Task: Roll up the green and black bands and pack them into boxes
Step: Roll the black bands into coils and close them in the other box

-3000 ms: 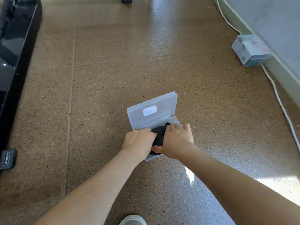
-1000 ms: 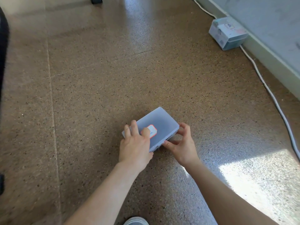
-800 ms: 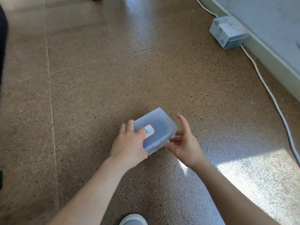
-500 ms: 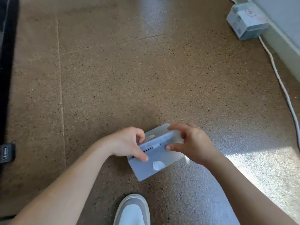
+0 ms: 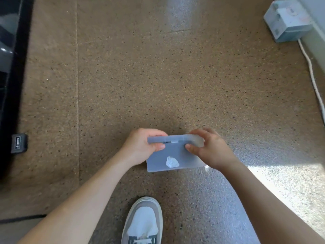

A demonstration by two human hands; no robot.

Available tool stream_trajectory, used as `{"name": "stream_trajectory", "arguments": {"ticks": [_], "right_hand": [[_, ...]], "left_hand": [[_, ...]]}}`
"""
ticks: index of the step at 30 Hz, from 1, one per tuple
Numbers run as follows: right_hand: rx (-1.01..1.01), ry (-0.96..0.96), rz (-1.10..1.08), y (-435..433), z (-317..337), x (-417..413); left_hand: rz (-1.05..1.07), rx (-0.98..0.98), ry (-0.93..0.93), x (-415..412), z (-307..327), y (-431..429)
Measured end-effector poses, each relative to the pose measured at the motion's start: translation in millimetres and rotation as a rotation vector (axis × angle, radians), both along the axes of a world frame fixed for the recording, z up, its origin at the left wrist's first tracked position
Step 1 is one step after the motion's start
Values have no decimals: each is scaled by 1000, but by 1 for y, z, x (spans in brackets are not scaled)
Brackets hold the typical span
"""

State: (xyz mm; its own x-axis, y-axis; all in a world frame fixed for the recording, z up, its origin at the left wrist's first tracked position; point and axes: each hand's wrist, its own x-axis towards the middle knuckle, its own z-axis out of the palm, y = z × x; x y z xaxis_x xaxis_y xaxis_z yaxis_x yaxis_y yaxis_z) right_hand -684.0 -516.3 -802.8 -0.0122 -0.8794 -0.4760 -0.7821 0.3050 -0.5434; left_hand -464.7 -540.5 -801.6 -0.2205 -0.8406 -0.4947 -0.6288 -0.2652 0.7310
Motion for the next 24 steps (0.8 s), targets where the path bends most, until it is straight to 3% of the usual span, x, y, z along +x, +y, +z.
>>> {"name": "stream_trajectory", "arguments": {"ticks": [5,9,12,19,24], "right_hand": [[-90,115,144,1,2,12],[-110,-83,-27,-1,-4,25],[-130,-99,-94,-2,-4,28],[-114,-91,-113,-6,-1,33],[-82,-82,-150,-9,1,34]], "left_hand": [[215,-107,-26,-9,-5,15],[265,-128,-36,-12,-8,18],[261,-139,-24,-10,-8,19],[19,-363,-168,-13,-3,27],[-337,-315,-401,-18,-7,41]]}}
